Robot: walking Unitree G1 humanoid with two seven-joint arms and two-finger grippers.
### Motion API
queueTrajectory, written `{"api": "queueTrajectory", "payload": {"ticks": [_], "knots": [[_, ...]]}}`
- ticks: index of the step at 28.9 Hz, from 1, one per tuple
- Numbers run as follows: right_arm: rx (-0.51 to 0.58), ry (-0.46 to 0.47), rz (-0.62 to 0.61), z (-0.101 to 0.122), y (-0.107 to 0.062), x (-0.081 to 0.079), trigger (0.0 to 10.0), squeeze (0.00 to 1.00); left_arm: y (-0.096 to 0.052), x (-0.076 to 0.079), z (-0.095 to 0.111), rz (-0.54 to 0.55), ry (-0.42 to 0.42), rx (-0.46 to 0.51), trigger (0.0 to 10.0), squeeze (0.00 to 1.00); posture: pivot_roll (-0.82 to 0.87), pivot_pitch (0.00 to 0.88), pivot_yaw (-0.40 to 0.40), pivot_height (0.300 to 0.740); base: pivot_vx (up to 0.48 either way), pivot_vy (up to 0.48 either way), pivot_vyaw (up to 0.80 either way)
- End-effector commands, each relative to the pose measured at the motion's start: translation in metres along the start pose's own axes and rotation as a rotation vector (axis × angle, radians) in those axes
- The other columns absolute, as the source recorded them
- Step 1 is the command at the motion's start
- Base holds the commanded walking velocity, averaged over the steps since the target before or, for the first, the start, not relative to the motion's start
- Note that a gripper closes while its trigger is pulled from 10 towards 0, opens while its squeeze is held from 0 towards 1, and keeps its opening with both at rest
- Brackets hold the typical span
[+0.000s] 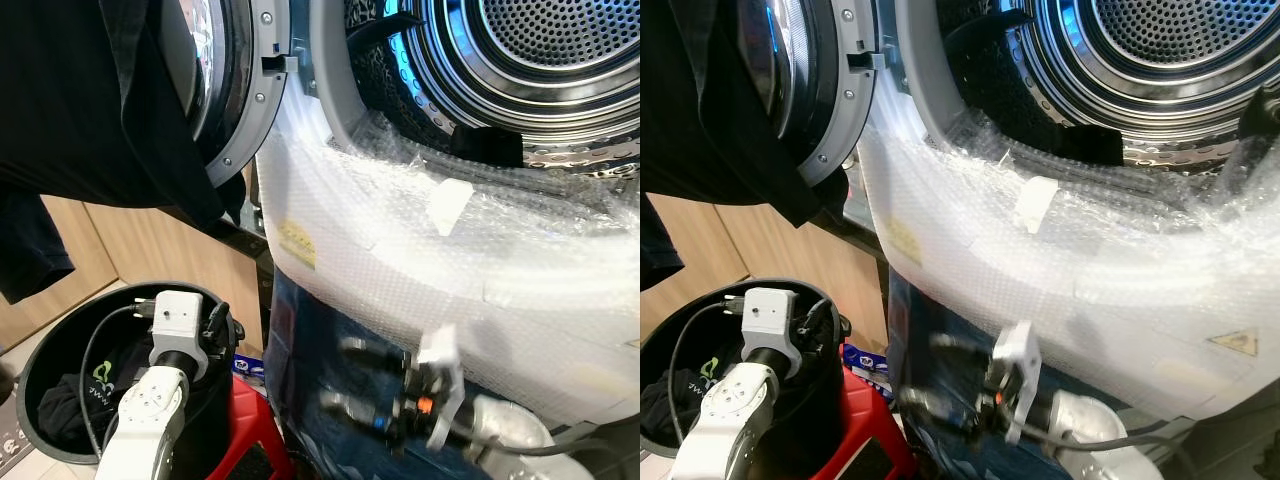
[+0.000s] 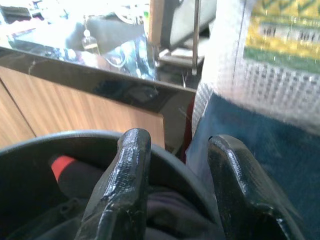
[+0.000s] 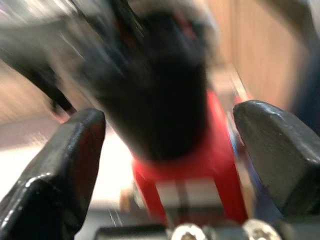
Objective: Clothes washing
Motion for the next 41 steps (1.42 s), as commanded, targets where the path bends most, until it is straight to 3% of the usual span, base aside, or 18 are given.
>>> {"api": "queueTrajectory", "payload": {"ticks": [1,4,5,10,12,13,15,17,18,19,20,25,30,32,34,38,40,41], "knots": [[-0.133,0.054,-0.141,-0.046,-0.012,0.028,10.0,0.0,-0.001,-0.01,0.007,0.035,-0.027,0.032,10.0,0.0,0.16,0.025,-0.026,0.74,0.0,0.0,0.0],[-0.245,0.125,-0.246,-0.091,-0.025,0.042,10.0,0.0,-0.005,-0.011,0.004,0.038,-0.041,0.023,10.0,0.0,0.17,0.021,-0.024,0.74,0.0,0.0,0.0],[-0.282,0.143,-0.315,-0.106,-0.03,0.05,10.0,1.0,-0.006,-0.013,0.002,0.049,-0.046,0.013,10.0,0.0,0.18,0.012,-0.023,0.74,0.0,0.0,0.0],[-0.436,0.209,-0.583,-0.164,-0.047,0.068,10.0,1.0,-0.01,-0.022,0.001,0.057,-0.01,0.005,10.0,0.0,0.19,0.0,-0.008,0.74,0.0,0.0,0.0],[-0.521,0.199,-0.706,-0.181,-0.057,0.074,10.0,1.0,-0.011,-0.027,0.0,0.062,0.004,-0.004,10.0,0.0,0.2,0.0,0.002,0.74,0.0,0.0,0.0],[-0.521,0.199,-0.706,-0.181,-0.057,0.074,10.0,1.0,-0.011,-0.027,0.0,0.062,0.004,-0.004,10.0,0.0,0.2,0.0,0.002,0.74,0.0,0.0,0.0],[-0.68,0.176,-0.932,-0.203,-0.088,0.081,10.0,1.0,-0.016,-0.03,-0.002,0.069,0.003,-0.024,10.0,0.0,0.18,0.0,0.018,0.74,0.0,0.0,0.0],[-0.732,0.126,-0.971,-0.208,-0.095,0.082,10.0,1.0,-0.019,-0.03,-0.003,0.078,0.002,-0.032,10.0,0.0,0.18,0.0,0.019,0.74,0.0,0.0,0.0],[-0.779,0.068,-0.951,-0.211,-0.097,0.08,10.0,0.18,-0.02,-0.032,-0.003,0.087,0.019,-0.041,10.0,0.0,0.2,0.0,0.015,0.74,0.0,0.0,0.0],[-0.802,0.041,-0.945,-0.213,-0.098,0.078,10.0,0.0,-0.021,-0.039,-0.003,0.12,0.031,-0.052,10.0,0.0,0.21,0.0,0.013,0.74,0.0,0.0,0.0],[-0.798,0.059,-0.969,-0.217,-0.098,0.076,10.0,0.0,-0.023,-0.058,-0.001,0.197,0.074,-0.085,10.0,0.0,0.24,0.0,0.001,0.74,0.0,0.0,0.0],[-0.81,0.031,-0.972,-0.218,-0.096,0.075,10.0,0.0,-0.024,-0.071,0.002,0.224,0.093,-0.112,10.0,0.0,0.26,0.0,0.003,0.74,0.0,0.0,0.0],[-0.831,-0.024,-0.975,-0.218,-0.088,0.073,10.0,0.0,-0.033,-0.088,0.005,0.168,0.151,-0.143,10.0,0.0,0.28,0.0,0.011,0.74,0.0,0.0,0.0],[-0.831,-0.061,-0.967,-0.214,-0.084,0.074,10.0,0.0,-0.032,-0.086,0.006,0.138,0.028,-0.108,10.0,0.0,0.28,0.003,0.013,0.74,0.0,0.0,0.0],[-0.831,-0.072,-0.952,-0.213,-0.08,0.074,10.0,0.0,-0.033,-0.084,0.003,0.127,-0.027,-0.11,10.0,0.0,0.27,0.003,0.019,0.74,0.0,0.0,0.0],[-0.82,-0.082,-0.959,-0.21,-0.078,0.075,10.0,0.0,-0.039,-0.079,-0.013,0.161,-0.071,-0.218,10.0,0.0,0.26,0.008,0.032,0.74,0.0,0.0,0.0],[-0.823,-0.091,-0.949,-0.211,-0.077,0.075,10.0,0.0,-0.039,-0.076,-0.01,0.133,-0.089,-0.21,10.0,0.0,0.26,0.016,0.037,0.74,0.0,0.0,0.0],[-0.825,-0.088,-0.958,-0.211,-0.078,0.075,10.0,0.0,-0.04,-0.073,-0.009,0.099,-0.08,-0.215,10.0,0.8,0.27,0.019,0.038,0.74,0.0,0.0,0.0]]}}
Point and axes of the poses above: a point about 5 cm out from each wrist's last joint towards the gripper, its own y axis pointing out of the wrist towards the gripper, its own z axis along the axis of the wrist's last joint, x = y × z, the point moved 6 cm from there along y, pointing out of the wrist towards the gripper, and after that the axes turned 7 degrees about y, right-handed, at the moved point
